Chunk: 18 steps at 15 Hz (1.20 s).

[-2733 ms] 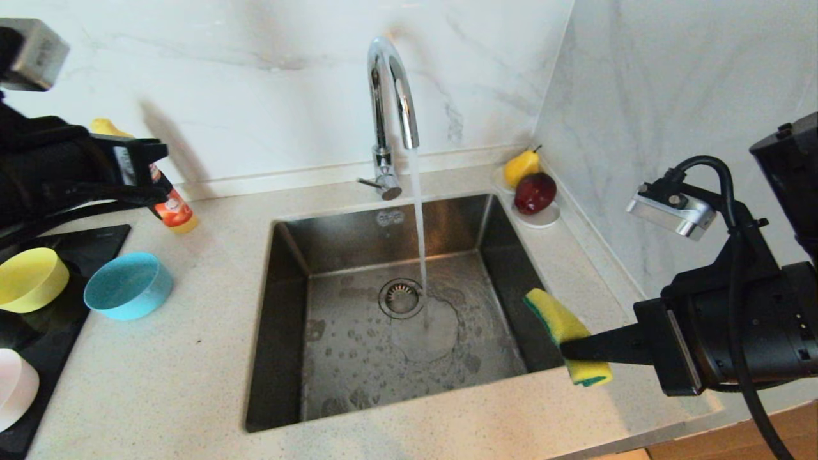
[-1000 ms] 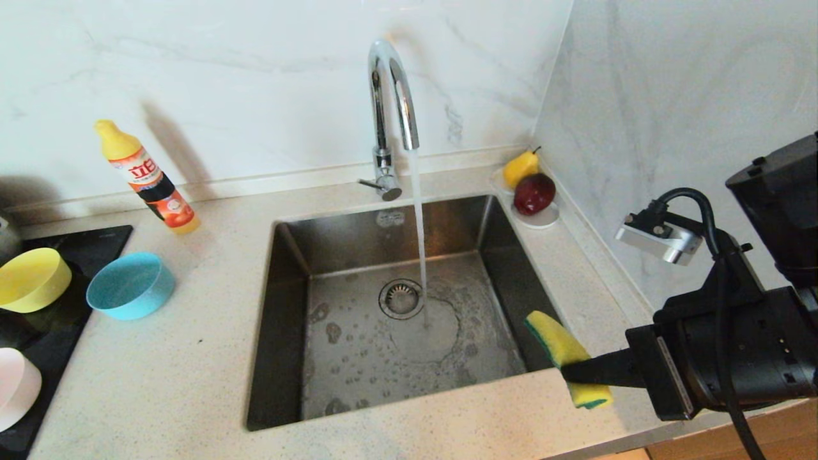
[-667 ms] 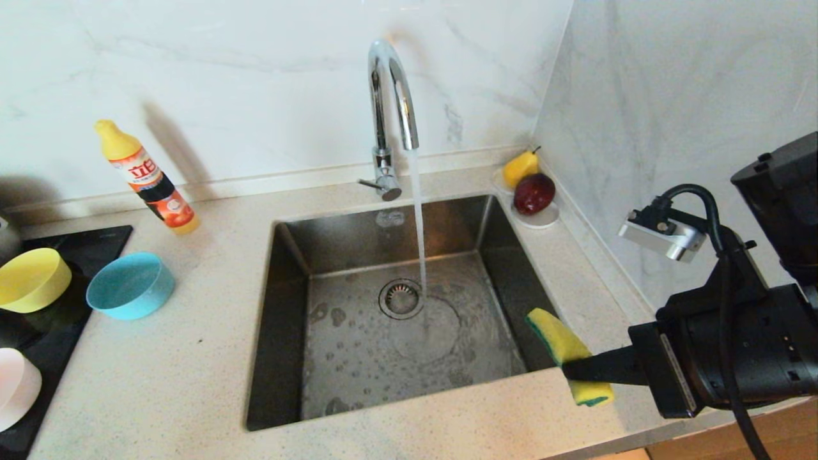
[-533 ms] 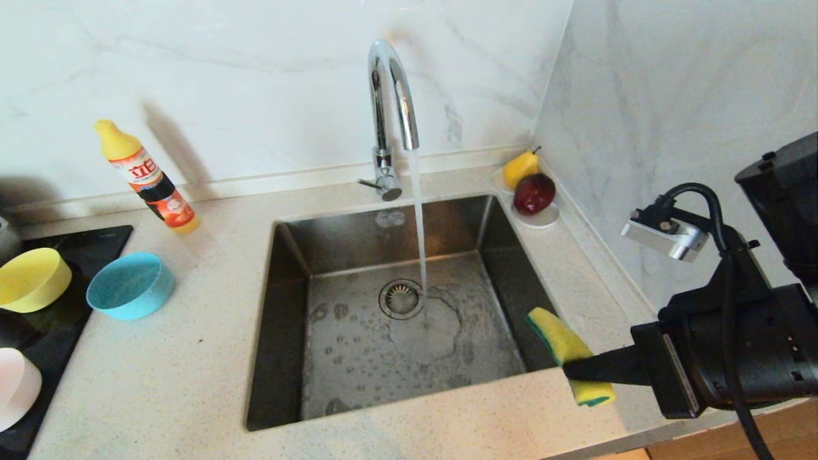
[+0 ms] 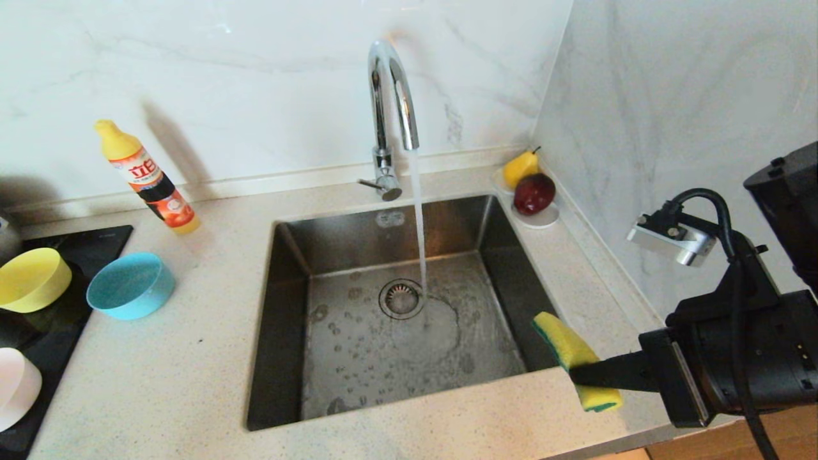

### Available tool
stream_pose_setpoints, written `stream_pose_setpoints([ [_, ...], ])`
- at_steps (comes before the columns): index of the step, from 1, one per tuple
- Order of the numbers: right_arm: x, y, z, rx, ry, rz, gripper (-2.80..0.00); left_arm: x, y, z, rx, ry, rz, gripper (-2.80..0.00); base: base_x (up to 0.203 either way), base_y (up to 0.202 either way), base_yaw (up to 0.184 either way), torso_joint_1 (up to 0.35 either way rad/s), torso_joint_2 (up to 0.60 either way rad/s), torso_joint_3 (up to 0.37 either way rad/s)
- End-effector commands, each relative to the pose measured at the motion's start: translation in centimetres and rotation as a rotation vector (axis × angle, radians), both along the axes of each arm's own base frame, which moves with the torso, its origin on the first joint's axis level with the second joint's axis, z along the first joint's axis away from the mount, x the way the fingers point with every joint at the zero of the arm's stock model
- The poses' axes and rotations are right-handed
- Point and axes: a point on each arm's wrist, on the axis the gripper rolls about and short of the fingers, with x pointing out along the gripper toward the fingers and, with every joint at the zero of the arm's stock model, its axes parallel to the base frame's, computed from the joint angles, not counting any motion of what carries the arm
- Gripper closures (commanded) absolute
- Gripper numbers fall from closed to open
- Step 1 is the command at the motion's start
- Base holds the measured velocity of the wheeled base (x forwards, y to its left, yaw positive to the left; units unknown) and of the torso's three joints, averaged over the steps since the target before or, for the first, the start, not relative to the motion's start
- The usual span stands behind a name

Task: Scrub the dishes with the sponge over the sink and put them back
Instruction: Put down the sponge

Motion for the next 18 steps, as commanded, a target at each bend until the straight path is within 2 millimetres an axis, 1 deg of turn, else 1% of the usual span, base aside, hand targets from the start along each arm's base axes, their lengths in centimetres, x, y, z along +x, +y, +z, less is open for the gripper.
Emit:
stream_pose_setpoints([
  [1, 0.2, 0.2, 0.0, -0.022, -0.020, -0.009, 0.00, 0.0, 0.0, 0.0, 0.001, 0.004, 0.000, 0.00, 0.000, 0.000, 0.000, 0.000, 0.00, 0.000],
  [4, -0.2, -0.1, 0.4, -0.051, -0.070, -0.033, 0.00, 0.0, 0.0, 0.0, 0.001, 0.003, 0.000, 0.00, 0.000, 0.000, 0.000, 0.000, 0.00, 0.000],
  [6, -0.4, -0.5, 0.0, -0.109, -0.104, -0.052, 0.00, 0.0, 0.0, 0.0, 0.001, 0.003, 0.000, 0.00, 0.000, 0.000, 0.000, 0.000, 0.00, 0.000],
  [9, -0.1, -0.6, -1.6, -0.240, -0.131, -0.132, 0.00, 0.0, 0.0, 0.0, 0.001, 0.003, 0.000, 0.00, 0.000, 0.000, 0.000, 0.000, 0.00, 0.000],
  [11, 0.0, -0.7, -2.6, -0.310, -0.142, -0.148, 0.00, 0.0, 0.0, 0.0, 0.000, 0.004, 0.000, 0.00, 0.000, 0.000, 0.000, 0.000, 0.00, 0.000],
  [14, 0.2, -0.8, -4.9, -0.447, -0.139, -0.198, 0.00, 0.0, 0.0, 0.0, 0.000, 0.003, 0.000, 0.00, 0.000, 0.000, 0.000, 0.000, 0.00, 0.000],
  [17, 0.1, -0.7, -6.5, -0.523, -0.128, -0.207, 0.00, 0.0, 0.0, 0.0, 0.000, 0.003, 0.000, 0.00, 0.000, 0.000, 0.000, 0.000, 0.00, 0.000],
  [18, 0.1, -0.5, -7.4, -0.547, -0.132, -0.205, 0.00, 0.0, 0.0, 0.0, 0.001, 0.003, 0.000, 0.00, 0.000, 0.000, 0.000, 0.000, 0.00, 0.000],
])
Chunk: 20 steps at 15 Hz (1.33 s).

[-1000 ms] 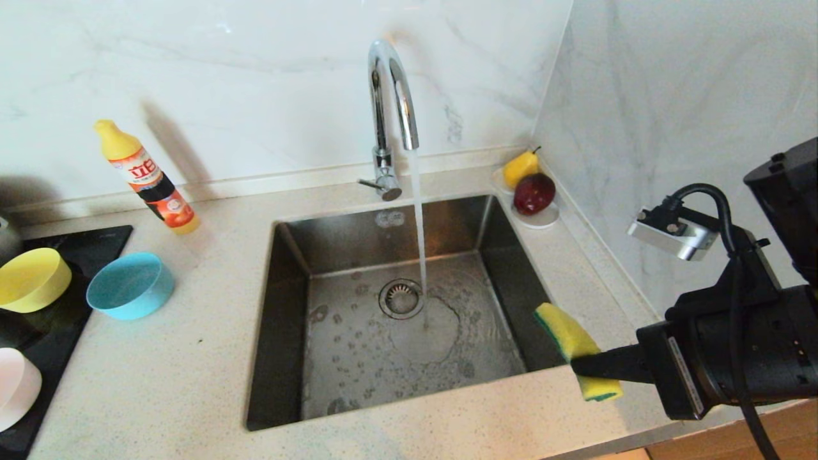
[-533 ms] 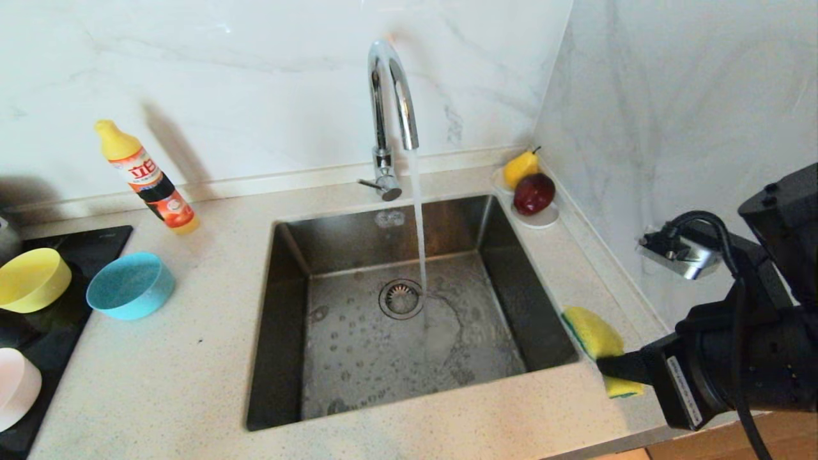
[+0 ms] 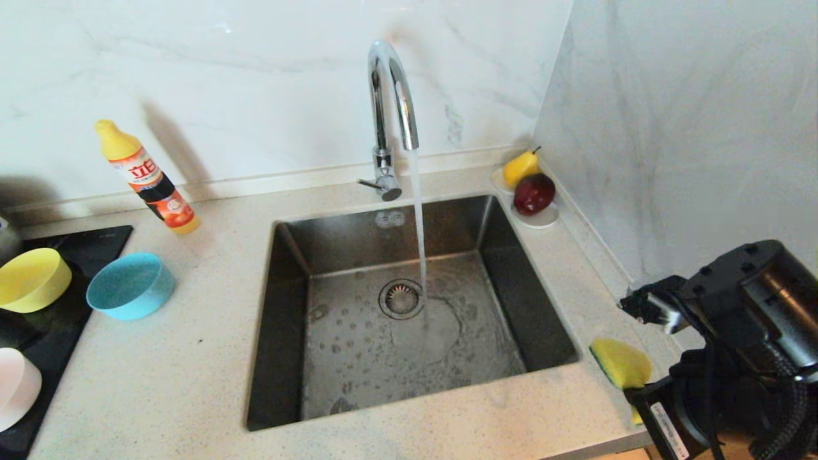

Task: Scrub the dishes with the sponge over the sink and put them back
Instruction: Put down the sponge

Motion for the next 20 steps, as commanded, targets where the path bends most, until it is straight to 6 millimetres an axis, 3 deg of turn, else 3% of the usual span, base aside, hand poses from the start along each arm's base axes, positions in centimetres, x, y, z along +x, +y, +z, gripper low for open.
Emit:
stream_pose_setpoints([
  [1, 0.0, 0.4, -2.2, -0.071, 0.012, 0.011, 0.00, 0.0, 0.0, 0.0, 0.000, 0.001, 0.000, 0.00, 0.000, 0.000, 0.000, 0.000, 0.00, 0.000],
  [4, 0.2, 0.6, -4.6, -0.144, -0.038, 0.024, 0.00, 0.0, 0.0, 0.0, 0.000, 0.001, 0.000, 0.00, 0.000, 0.000, 0.000, 0.000, 0.00, 0.000],
  [9, 1.2, 1.1, -7.1, -0.187, -0.068, -0.010, 0.00, 0.0, 0.0, 0.0, 0.000, 0.001, 0.000, 0.00, 0.000, 0.000, 0.000, 0.000, 0.00, 0.000],
  [20, 4.6, -0.3, -10.0, -0.211, -0.110, -0.095, 0.00, 0.0, 0.0, 0.0, 0.001, 0.001, 0.000, 0.00, 0.000, 0.000, 0.000, 0.000, 0.00, 0.000],
])
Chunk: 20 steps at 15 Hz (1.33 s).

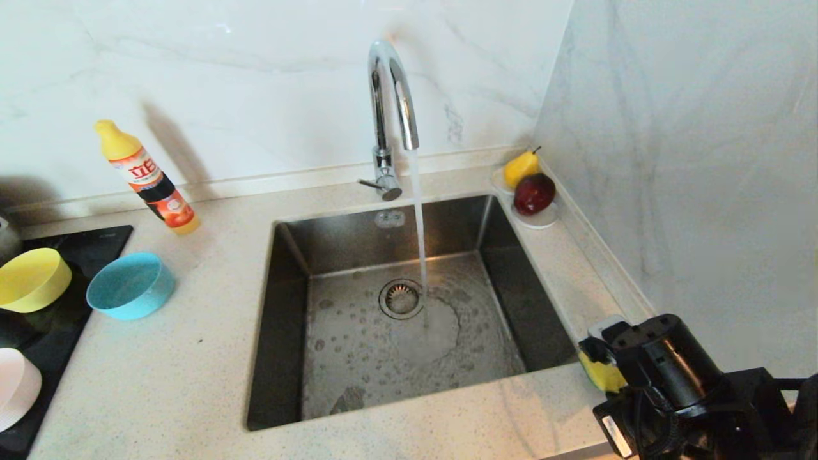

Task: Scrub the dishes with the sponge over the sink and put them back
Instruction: Put down the sponge

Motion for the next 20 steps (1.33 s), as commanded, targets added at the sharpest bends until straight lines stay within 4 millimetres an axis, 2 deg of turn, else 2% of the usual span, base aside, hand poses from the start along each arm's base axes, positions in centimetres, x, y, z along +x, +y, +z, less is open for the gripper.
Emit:
stream_pose_setpoints([
  [1, 0.6, -0.1, -0.8, -0.024, 0.011, -0.020, 0.00, 0.0, 0.0, 0.0, 0.000, 0.001, 0.000, 0.00, 0.000, 0.000, 0.000, 0.000, 0.00, 0.000],
  [4, 1.7, -0.6, -1.2, -0.022, -0.032, -0.059, 0.00, 0.0, 0.0, 0.0, 0.000, 0.001, 0.000, 0.00, 0.000, 0.000, 0.000, 0.000, 0.00, 0.000],
  [12, 3.1, -0.5, -0.9, 0.000, -0.084, -0.084, 0.00, 0.0, 0.0, 0.0, 0.000, 0.001, 0.000, 0.00, 0.000, 0.000, 0.000, 0.000, 0.00, 0.000],
  [20, 4.7, -1.5, -1.2, -0.031, -0.093, -0.114, 0.00, 0.0, 0.0, 0.0, 0.000, 0.001, 0.001, 0.00, 0.000, 0.000, 0.000, 0.000, 0.00, 0.000],
])
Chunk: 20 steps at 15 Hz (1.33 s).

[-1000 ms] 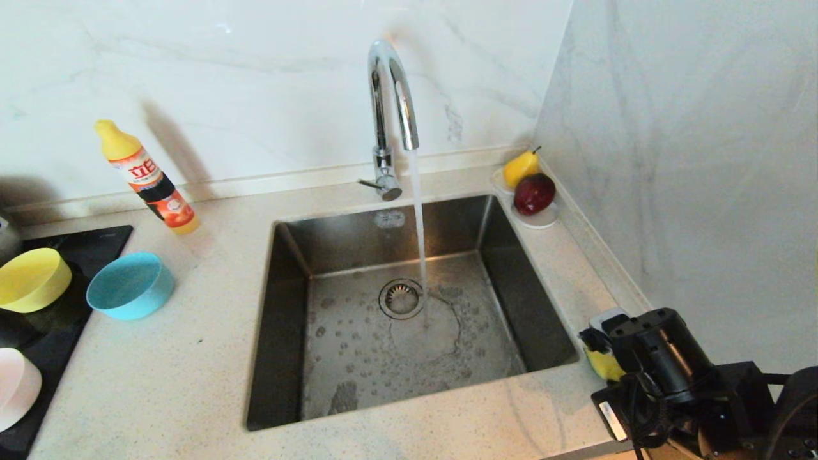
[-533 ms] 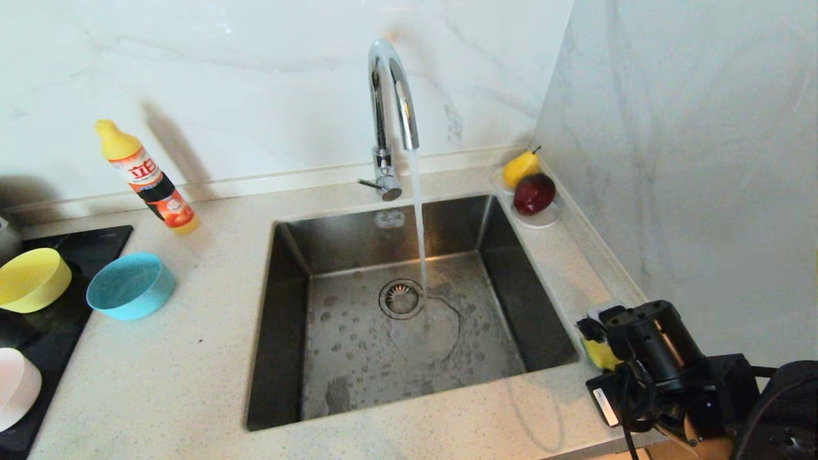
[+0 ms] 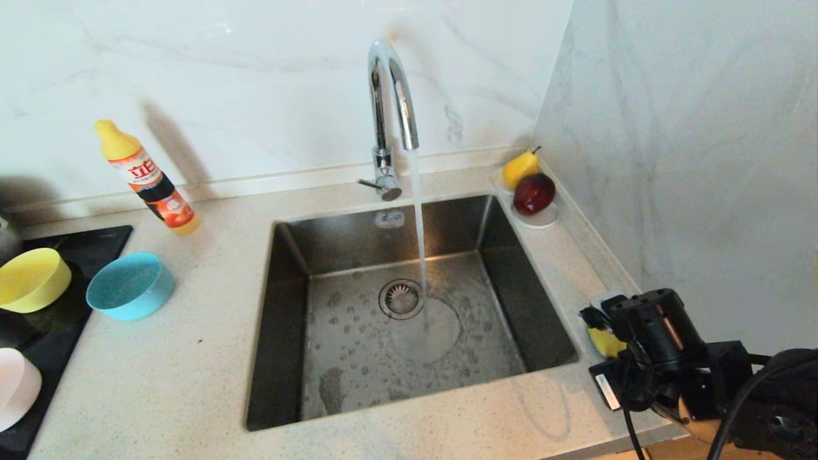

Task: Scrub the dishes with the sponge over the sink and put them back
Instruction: Put down the sponge

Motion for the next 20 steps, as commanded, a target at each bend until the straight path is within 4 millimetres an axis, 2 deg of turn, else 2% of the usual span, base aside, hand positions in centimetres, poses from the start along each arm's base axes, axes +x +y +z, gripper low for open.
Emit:
stream_pose_setpoints([
  [1, 0.2, 0.0, -0.2, -0.004, 0.005, -0.004, 0.00, 0.0, 0.0, 0.0, 0.001, 0.000, 0.000, 0.00, 0.000, 0.000, 0.000, 0.000, 0.00, 0.000],
  [6, 0.2, 0.0, -0.4, -0.005, 0.012, -0.006, 0.00, 0.0, 0.0, 0.0, 0.001, 0.000, 0.000, 0.00, 0.000, 0.000, 0.000, 0.000, 0.00, 0.000],
  [7, 0.2, 0.0, -0.4, -0.003, 0.011, -0.008, -2.80, 0.0, 0.0, 0.0, 0.001, 0.000, 0.000, 0.00, 0.000, 0.000, 0.000, 0.000, 0.00, 0.000],
  [15, 0.1, 0.0, -0.5, -0.001, 0.010, -0.004, -2.80, 0.0, 0.0, 0.0, 0.001, 0.000, 0.000, 0.00, 0.000, 0.000, 0.000, 0.000, 0.00, 0.000],
  [20, -0.4, 0.3, 0.9, 0.038, -0.052, 0.016, -2.80, 0.0, 0.0, 0.0, 0.001, 0.000, 0.000, 0.00, 0.000, 0.000, 0.000, 0.000, 0.00, 0.000],
])
